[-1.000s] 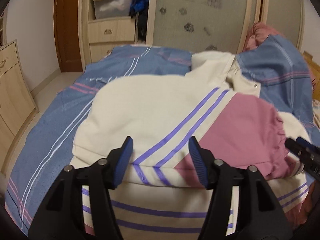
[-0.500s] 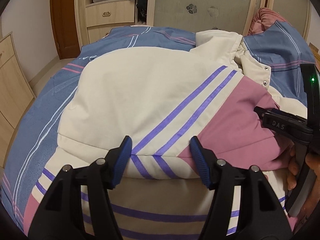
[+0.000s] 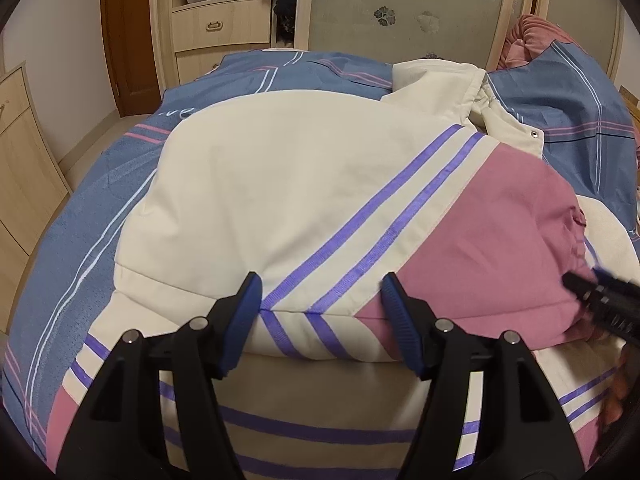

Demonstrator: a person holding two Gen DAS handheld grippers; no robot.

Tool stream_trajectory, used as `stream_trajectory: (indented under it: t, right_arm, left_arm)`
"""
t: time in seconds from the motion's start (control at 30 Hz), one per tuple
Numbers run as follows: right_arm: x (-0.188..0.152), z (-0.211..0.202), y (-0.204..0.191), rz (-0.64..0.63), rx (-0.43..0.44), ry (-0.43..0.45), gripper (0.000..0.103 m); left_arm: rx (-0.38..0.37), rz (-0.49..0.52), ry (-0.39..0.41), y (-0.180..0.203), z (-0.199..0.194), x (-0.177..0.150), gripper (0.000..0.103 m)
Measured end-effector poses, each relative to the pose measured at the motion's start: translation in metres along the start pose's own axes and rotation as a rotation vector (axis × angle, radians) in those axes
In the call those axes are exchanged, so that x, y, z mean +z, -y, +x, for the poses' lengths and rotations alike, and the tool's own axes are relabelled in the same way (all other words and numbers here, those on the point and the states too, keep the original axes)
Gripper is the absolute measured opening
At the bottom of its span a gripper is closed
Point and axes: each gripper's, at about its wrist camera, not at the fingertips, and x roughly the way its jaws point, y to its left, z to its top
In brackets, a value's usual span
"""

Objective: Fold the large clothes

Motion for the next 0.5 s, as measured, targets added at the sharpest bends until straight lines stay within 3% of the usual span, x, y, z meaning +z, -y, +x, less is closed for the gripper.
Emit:
stream_trajectory:
  t: [0.23, 0.3, 0.37, 0.4, 0.5]
  right_arm:
    - [-0.001, 0.0, -0.013, -0.028, -0.036, -0.014, 0.08]
    - [0.008, -0.016, -0.012, -0.001, 0.032, -0.029, 0.08]
    - [0.027, -0.043, -0.004, 0.048, 0.188, 0.042, 0.081]
    - [0.037, -0.051, -0.003, 0.059, 0.217, 0.067, 0.082]
    - [0.087, -0.055, 0.0, 0.067, 0.269, 0.112, 0.1]
  left_arm:
    - [0.001, 0.0, 0.001, 0.0, 0.0, 0.0, 0.065]
    - [-0.006, -0.009, 0.014, -0.002, -0.003, 0.001, 0.066]
    - [-0.022, -0.028, 0.033, -0.006, -0.008, 0.002, 0.069]
    - [-0.029, -0.038, 0.04, -0.007, -0.01, 0.002, 0.07]
    - [-0.067, -0.068, 0.082, -0.01, -0.021, 0.004, 0.072]
